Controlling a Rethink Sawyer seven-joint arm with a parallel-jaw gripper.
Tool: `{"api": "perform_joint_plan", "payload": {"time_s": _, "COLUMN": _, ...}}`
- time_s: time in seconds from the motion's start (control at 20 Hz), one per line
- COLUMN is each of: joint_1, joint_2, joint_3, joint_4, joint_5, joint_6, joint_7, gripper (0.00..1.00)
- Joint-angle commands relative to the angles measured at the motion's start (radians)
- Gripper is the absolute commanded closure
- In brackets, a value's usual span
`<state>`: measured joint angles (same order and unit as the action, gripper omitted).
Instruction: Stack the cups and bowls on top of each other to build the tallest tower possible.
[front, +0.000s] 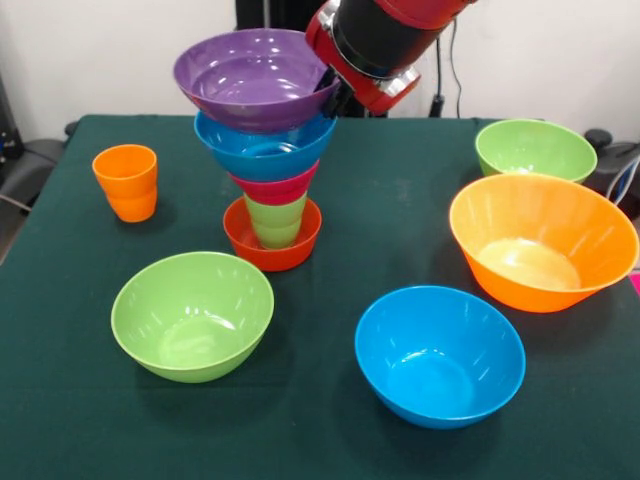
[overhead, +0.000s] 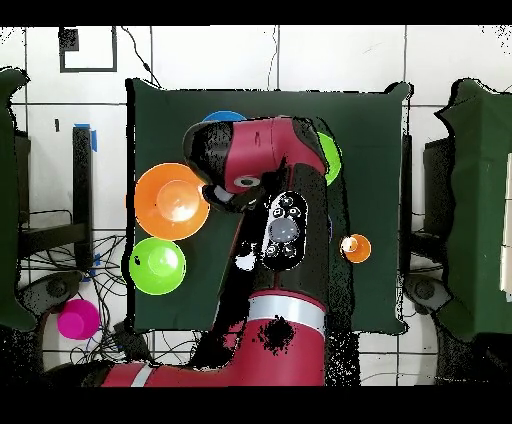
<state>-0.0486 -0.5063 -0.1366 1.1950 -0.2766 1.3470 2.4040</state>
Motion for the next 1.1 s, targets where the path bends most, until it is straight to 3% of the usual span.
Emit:
{"api": "perform_joint_plan", "payload": {"time_s": 0.05, "joint_1": 0.006, "joint_2": -0.035, "joint_3": 0.059, "joint_4": 0.036, "joint_5": -0.074, "joint_6": -0.250, "joint_7": -0.044, "gripper": 1.00}}
{"api": "perform_joint_plan", "payload": {"time_s": 0.1, "joint_1": 0.006, "joint_2": -0.028, "joint_3": 0.060, "joint_4": 0.022, "joint_5": -0.072, "joint_6": -0.215, "joint_7": -0.057, "gripper": 1.00}}
{"api": "perform_joint_plan", "payload": {"time_s": 1.1, "joint_1": 0.018, "joint_2": -0.033, "joint_3": 0.033, "joint_4": 0.039, "joint_5": -0.051, "joint_6": -0.230, "joint_7": -0.062, "gripper": 1.00}}
